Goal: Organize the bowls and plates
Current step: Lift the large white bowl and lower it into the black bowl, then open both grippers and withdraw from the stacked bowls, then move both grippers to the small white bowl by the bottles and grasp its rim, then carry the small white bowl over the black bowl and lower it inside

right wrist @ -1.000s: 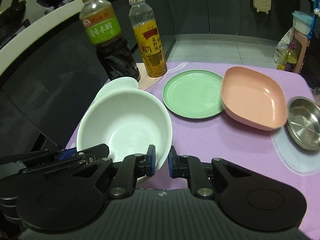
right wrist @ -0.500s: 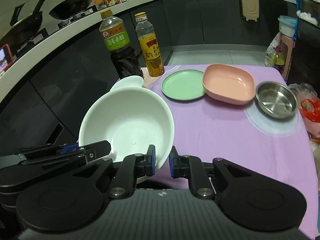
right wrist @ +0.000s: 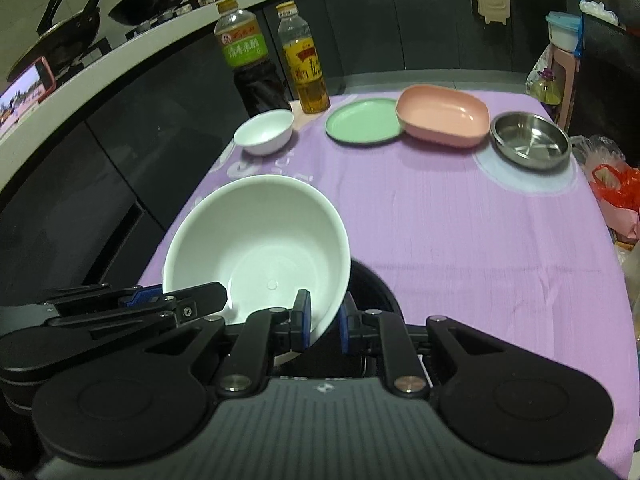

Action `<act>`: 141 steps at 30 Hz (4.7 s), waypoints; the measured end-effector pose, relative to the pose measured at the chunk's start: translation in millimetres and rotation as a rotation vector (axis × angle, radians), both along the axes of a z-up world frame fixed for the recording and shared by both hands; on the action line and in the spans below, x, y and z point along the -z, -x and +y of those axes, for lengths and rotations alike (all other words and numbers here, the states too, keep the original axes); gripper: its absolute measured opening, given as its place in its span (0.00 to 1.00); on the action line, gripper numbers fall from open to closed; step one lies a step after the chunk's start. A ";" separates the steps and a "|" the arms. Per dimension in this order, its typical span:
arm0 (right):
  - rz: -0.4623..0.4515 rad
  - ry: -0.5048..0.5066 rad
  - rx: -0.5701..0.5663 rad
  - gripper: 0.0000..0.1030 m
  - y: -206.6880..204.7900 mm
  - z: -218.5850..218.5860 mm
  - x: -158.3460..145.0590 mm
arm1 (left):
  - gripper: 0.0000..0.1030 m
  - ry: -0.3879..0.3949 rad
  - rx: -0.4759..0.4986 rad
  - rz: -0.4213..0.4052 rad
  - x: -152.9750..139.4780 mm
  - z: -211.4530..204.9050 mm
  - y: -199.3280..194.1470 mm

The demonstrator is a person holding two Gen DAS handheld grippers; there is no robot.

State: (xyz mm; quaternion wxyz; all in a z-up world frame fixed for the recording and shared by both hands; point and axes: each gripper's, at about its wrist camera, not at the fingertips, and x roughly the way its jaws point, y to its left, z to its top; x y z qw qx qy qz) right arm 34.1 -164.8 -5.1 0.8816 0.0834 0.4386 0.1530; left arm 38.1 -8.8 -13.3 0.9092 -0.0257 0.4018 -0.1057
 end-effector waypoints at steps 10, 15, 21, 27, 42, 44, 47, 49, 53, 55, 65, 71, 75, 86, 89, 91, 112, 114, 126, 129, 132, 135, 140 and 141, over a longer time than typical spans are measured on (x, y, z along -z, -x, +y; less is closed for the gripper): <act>0.082 0.023 -0.017 0.00 10.6 0.0 26.2 | 0.14 -0.013 0.004 0.078 23.8 -2.1 8.6; 0.091 0.024 -0.017 0.00 13.6 0.6 28.4 | 0.15 -0.016 0.005 0.081 25.2 -2.3 8.9; 0.093 0.020 -0.018 0.00 13.4 0.4 28.2 | 0.15 -0.021 0.008 0.088 27.5 -2.6 9.0; 0.111 0.019 -0.017 0.00 11.6 0.3 33.7 | 0.19 -0.029 0.005 0.114 36.1 -1.1 5.6; 0.083 0.036 0.026 0.00 9.7 -9.4 35.5 | 0.18 -0.058 -0.019 0.086 32.2 7.1 8.1; 0.080 0.029 0.032 0.00 9.6 -12.0 34.0 | 0.18 -0.073 -0.016 0.070 27.6 8.0 9.5; 0.074 0.023 0.038 0.00 7.7 -13.5 31.7 | 0.18 -0.071 -0.027 0.043 21.9 13.1 9.6; 0.070 0.015 0.042 0.00 4.9 -15.0 29.7 | 0.18 -0.058 -0.038 0.029 17.8 18.3 8.0; 0.059 0.002 0.048 0.00 -1.6 -18.9 24.2 | 0.19 -0.032 -0.070 -0.003 8.1 29.9 0.7; 0.046 -0.001 0.055 0.05 -5.5 -21.0 20.6 | 0.19 -0.022 -0.099 -0.018 4.3 37.1 -6.1; 0.023 0.024 0.041 0.09 -45.3 -16.1 13.1 | 0.20 -0.008 -0.192 -0.047 -3.4 66.9 -62.2; 0.028 0.021 0.008 0.09 -87.6 2.3 10.1 | 0.23 0.006 -0.249 -0.050 -1.0 85.3 -110.9; 0.035 0.008 -0.007 0.09 -119.2 14.7 7.7 | 0.23 0.006 -0.278 -0.029 3.9 95.7 -141.3; 0.044 -0.012 -0.053 0.09 -186.6 50.1 5.0 | 0.23 0.107 -0.374 0.013 20.5 122.7 -210.5; 0.048 -0.051 -0.040 0.09 -204.6 55.0 11.6 | 0.23 0.136 -0.394 0.002 22.5 127.2 -227.8; 0.044 -0.070 -0.027 0.09 -217.0 59.3 17.8 | 0.23 0.141 -0.410 -0.017 23.5 128.7 -238.1; 0.059 -0.088 -0.044 0.09 -295.8 110.7 66.1 | 0.24 0.134 -0.424 0.045 65.4 133.2 -300.5; 0.070 -0.077 -0.050 0.09 -298.4 115.2 71.1 | 0.24 0.130 -0.416 0.041 66.8 132.2 -301.1; 0.115 -0.010 -0.110 0.00 -287.7 116.6 68.0 | 0.11 0.119 -0.316 0.050 51.7 112.9 -272.9; 0.126 -0.011 -0.112 0.00 -275.1 106.0 58.6 | 0.11 0.114 -0.304 0.047 42.4 104.4 -258.0; 0.114 -0.015 -0.104 0.00 -258.6 93.2 48.0 | 0.12 0.097 -0.279 0.024 32.2 90.8 -239.6; 0.088 -0.012 -0.090 0.00 -240.4 81.6 35.6 | 0.13 0.081 -0.245 -0.006 19.6 77.5 -218.7; 0.046 -0.019 -0.073 0.00 -207.2 60.9 14.1 | 0.13 0.087 -0.205 -0.049 1.2 62.0 -184.2; 0.039 -0.024 -0.070 0.00 -200.0 56.4 10.1 | 0.14 0.084 -0.194 -0.055 -2.1 58.5 -176.4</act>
